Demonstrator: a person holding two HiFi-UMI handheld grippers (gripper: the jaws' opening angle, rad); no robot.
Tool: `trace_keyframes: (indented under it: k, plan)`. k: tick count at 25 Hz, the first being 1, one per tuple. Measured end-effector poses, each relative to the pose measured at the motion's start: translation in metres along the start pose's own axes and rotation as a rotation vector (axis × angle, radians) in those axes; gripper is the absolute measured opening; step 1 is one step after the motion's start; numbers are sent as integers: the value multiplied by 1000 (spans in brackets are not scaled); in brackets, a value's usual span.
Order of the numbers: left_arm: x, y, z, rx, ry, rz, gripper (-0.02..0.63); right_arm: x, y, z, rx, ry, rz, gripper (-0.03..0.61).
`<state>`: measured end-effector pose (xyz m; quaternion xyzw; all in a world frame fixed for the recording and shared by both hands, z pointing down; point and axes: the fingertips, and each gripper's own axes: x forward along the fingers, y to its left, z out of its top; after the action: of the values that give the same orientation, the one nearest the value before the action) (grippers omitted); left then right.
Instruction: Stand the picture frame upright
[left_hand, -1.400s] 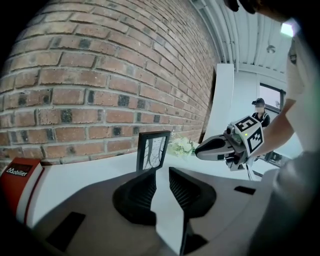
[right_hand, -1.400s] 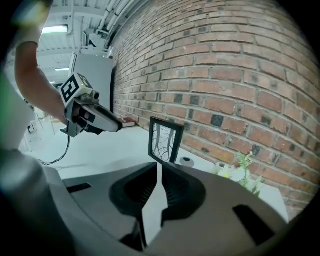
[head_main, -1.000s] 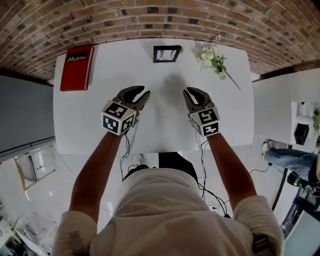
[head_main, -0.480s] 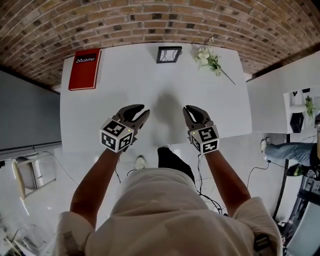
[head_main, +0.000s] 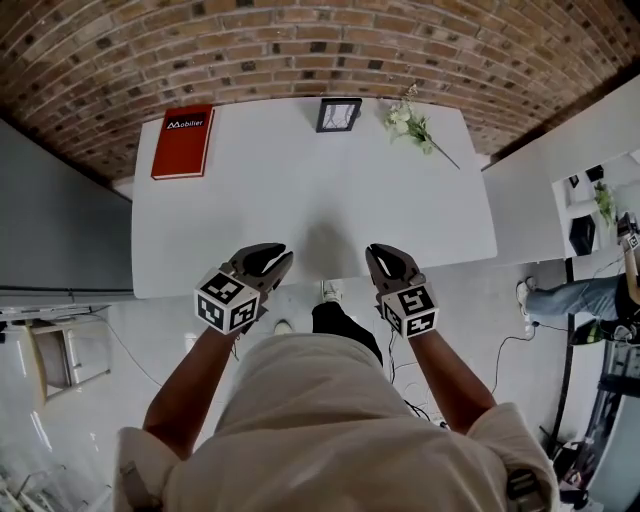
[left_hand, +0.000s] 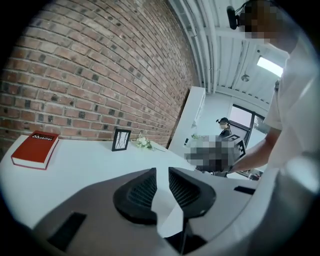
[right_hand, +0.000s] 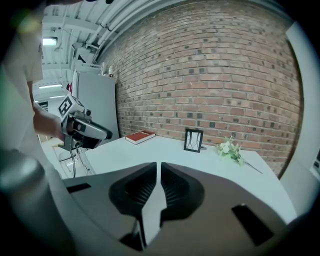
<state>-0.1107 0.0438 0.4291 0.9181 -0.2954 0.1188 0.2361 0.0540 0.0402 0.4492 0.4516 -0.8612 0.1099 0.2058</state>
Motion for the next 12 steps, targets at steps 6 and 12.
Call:
trace_keyframes:
  k: [6, 12]
  plan:
    - [-35, -32, -11, 27, 2, -22, 20, -30, 41, -1, 15, -11, 32, 19]
    - [-65, -54, -26, 27, 32, -43, -6, -54, 76, 2, 36, -10, 63, 5]
